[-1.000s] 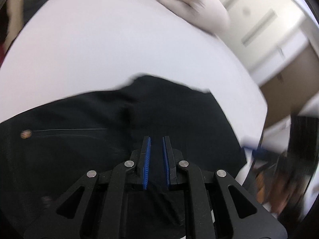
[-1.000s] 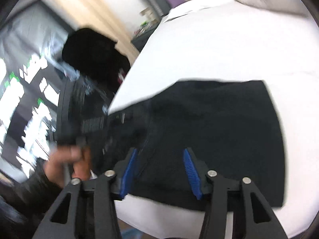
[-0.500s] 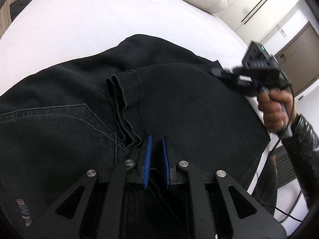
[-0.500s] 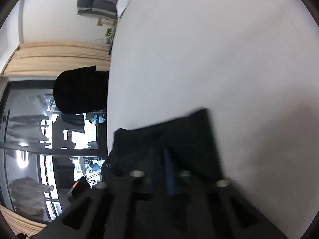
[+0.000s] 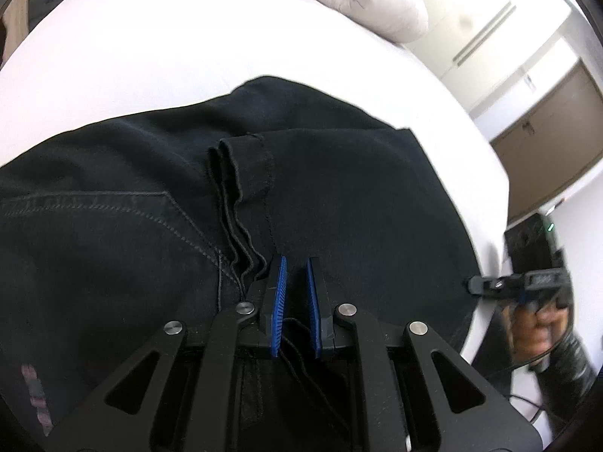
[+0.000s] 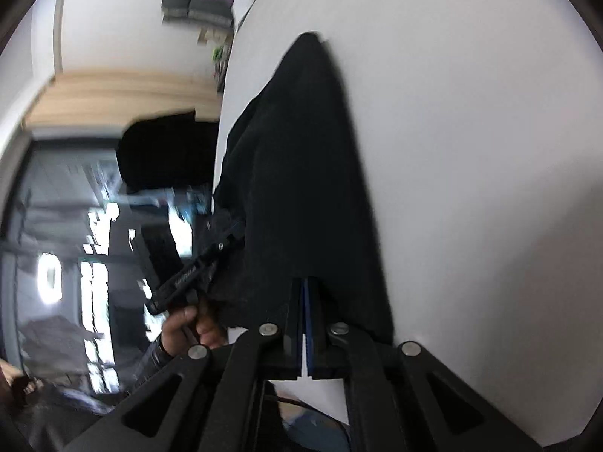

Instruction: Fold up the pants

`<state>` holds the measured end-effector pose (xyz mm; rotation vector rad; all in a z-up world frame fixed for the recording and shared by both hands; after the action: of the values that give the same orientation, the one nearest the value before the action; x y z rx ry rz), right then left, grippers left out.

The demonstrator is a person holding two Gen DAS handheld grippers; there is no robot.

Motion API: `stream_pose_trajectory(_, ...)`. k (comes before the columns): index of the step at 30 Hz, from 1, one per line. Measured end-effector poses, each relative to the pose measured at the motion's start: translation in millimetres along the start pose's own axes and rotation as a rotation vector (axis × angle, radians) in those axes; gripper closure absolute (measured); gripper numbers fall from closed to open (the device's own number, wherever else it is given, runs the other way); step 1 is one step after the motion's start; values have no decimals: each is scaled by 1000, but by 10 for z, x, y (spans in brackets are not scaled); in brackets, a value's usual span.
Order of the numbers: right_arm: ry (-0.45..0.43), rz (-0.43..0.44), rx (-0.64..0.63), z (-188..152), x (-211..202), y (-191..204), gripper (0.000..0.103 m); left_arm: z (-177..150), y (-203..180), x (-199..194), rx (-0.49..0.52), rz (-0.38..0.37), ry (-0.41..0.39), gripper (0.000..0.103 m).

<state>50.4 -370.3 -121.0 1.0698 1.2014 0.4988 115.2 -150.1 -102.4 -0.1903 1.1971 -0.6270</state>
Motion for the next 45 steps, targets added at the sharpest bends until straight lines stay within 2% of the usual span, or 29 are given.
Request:
stream_pose_trajectory(2, -21, -45, -11, -4, -15, 69, 103, -38, 32, -260, -32, -5, -24, 92)
stream_pose_trajectory(3, -35, -78, -35, 25, -14, 154, 95, -76, 38, -384, -38, -9, -44, 92)
stream_pose_trajectory(4, -66, -94, -76, 28, -48, 311, 64, -146, 66, -558, -46, -14, -72, 92)
stream_pose_trajectory(5, -118, -77, -107, 27, -99, 481, 44, -202, 105, -701, -58, -16, -95, 91)
stream_pose_trajectory(6, -167, -51, -127, 25, -133, 626, 16, -278, 157, -846, -73, -14, -115, 90)
stream_pose_trajectory(7, -220, -15, -162, 14, -144, 813, 8, -378, 228, -1013, -97, -17, -139, 84)
stream_pose_trajectory(9, -222, 44, -225, -14, -24, 1099, 9, -611, 385, -1327, -159, -44, -189, 59)
stream_pose_trajectory(10, -197, 61, -243, -18, 132, 1247, 11, -756, 482, -1502, -206, -56, -228, 28)
stream_pose_trajectory(12, -143, 93, -263, 18, 393, 1393, 19, -1071, 711, -1874, -316, -75, -342, 10)
stream_pose_trajectory(13, -113, 106, -265, 32, 555, 1453, 24, -1184, 801, -1987, -356, -89, -369, 10)
stream_pose_trajectory(15, -65, 103, -244, 88, 884, 1531, 26, -1397, 1021, -2157, -459, -114, -386, 10)
stream_pose_trajectory(19, 33, 56, -249, 86, 1411, 1622, 47, -1665, 1440, -2344, -628, -134, -446, 10)
stream_pose_trajectory(20, 41, 36, -254, 116, 1494, 1649, 52, -1697, 1524, -2331, -662, -142, -445, 10)
stream_pose_trajectory(22, 46, 1, -239, 215, 1574, 1675, 69, -1755, 1638, -2274, -718, -166, -421, 11)
stream_pose_trajectory(24, 38, -7, -226, 329, 1561, 1696, 76, -1818, 1726, -2212, -757, -180, -392, 11)
stream_pose_trajectory(29, 73, -14, -136, 557, 1649, 1498, 77, -1919, 1984, -2034, -888, -218, -365, 11)
stream_pose_trajectory(30, 95, -35, -111, 577, 1721, 1398, 77, -1943, 2028, -1991, -911, -238, -366, 11)
stream_pose_trajectory(32, 141, -132, -66, 530, 1825, 1131, 78, -1939, 2088, -1939, -923, -250, -379, 11)
stream_pose_trajectory(33, 151, -146, -42, 514, 1888, 1005, 103, -1926, 2117, -1948, -926, -258, -390, 11)
stream_pose_trajectory(36, 115, -61, 8, 516, 1878, 884, 103, -1937, 2219, -1849, -950, -285, -413, 12)
stream_pose_trajectory(39, 127, -112, -28, 494, 1896, 999, 103, -1939, 2332, -1815, -986, -324, -445, 15)
stream_pose_trajectory(42, 121, -101, -38, 504, 1894, 1129, 97, -1964, 2425, -1763, -1023, -352, -464, 31)
stream_pose_trajectory(44, 116, -82, -45, 494, 1896, 1184, 97, -1968, 2480, -1727, -1033, -360, -457, 54)
stream_pose_trajectory(45, 116, -77, -48, 488, 1893, 1207, 97, -1968, 2491, -1702, -1034, -361, -447, 59)
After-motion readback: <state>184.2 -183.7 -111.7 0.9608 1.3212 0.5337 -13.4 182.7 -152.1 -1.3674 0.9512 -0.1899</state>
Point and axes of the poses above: each gripper's, at about its wrist camera, not at the fingertips, and x roughly the way its jaws point, y to its left, z to its top, the point moved 4 cm from there along x, roughly the way its jaws point, and after that the axes turned 6 degrees about y, right-handed, at the moved point
